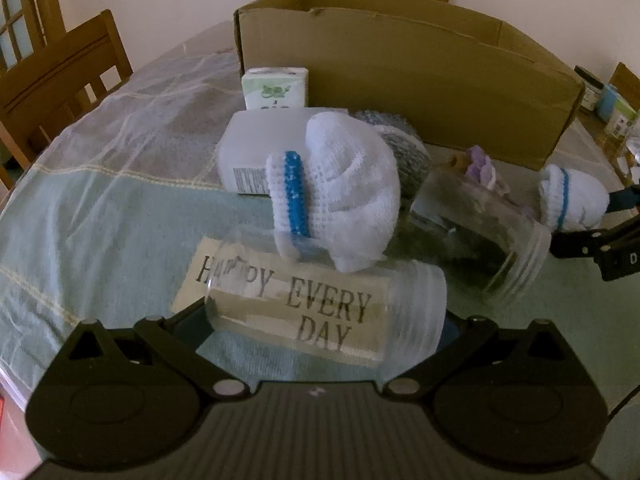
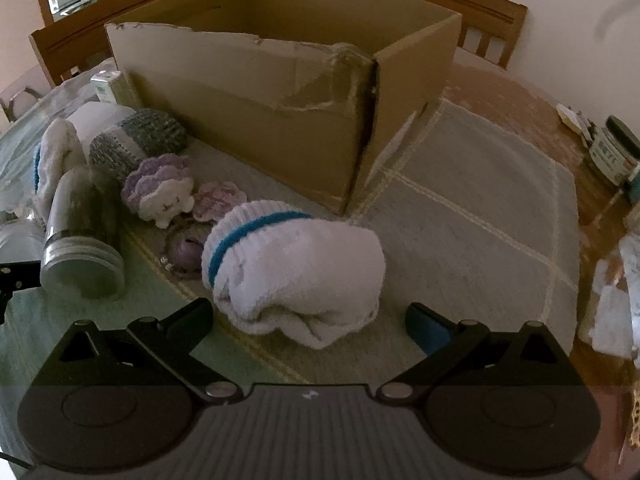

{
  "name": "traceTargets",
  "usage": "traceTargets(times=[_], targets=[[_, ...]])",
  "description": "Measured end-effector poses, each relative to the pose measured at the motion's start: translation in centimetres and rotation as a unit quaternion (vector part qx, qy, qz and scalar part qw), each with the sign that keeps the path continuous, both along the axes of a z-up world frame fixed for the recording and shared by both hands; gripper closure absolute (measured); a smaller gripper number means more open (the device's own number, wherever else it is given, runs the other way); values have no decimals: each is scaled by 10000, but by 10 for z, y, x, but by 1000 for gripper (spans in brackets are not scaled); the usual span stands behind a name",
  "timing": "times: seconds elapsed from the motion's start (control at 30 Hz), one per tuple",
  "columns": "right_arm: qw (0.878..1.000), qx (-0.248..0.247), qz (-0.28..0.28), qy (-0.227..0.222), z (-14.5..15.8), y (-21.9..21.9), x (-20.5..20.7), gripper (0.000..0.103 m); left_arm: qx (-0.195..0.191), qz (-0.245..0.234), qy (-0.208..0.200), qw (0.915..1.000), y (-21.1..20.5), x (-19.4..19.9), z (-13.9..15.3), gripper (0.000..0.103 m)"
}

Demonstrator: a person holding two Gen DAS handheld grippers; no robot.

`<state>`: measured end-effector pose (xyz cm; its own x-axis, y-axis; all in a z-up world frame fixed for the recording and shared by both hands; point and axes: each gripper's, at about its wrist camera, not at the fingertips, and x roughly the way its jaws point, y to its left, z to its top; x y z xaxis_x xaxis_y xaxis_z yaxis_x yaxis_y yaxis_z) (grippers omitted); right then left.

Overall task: Organize objects
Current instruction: 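Grasp the clear HAPPY EVERY DAY jar with the left tool while the right tool grasps the rolled white towel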

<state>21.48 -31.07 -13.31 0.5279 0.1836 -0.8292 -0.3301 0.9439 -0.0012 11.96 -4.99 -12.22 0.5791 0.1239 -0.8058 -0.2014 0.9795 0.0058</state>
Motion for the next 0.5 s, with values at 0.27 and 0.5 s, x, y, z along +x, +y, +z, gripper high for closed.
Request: traceTargets(times=[0.27, 0.5], targets=[[9993, 21, 372, -42, 0, 3, 15, 0, -8, 46, 26, 10000, 1, 4, 0, 0], [9981, -2, 617, 24, 1, 6, 26, 0, -10, 94, 91, 9999, 1, 10, 1, 0]])
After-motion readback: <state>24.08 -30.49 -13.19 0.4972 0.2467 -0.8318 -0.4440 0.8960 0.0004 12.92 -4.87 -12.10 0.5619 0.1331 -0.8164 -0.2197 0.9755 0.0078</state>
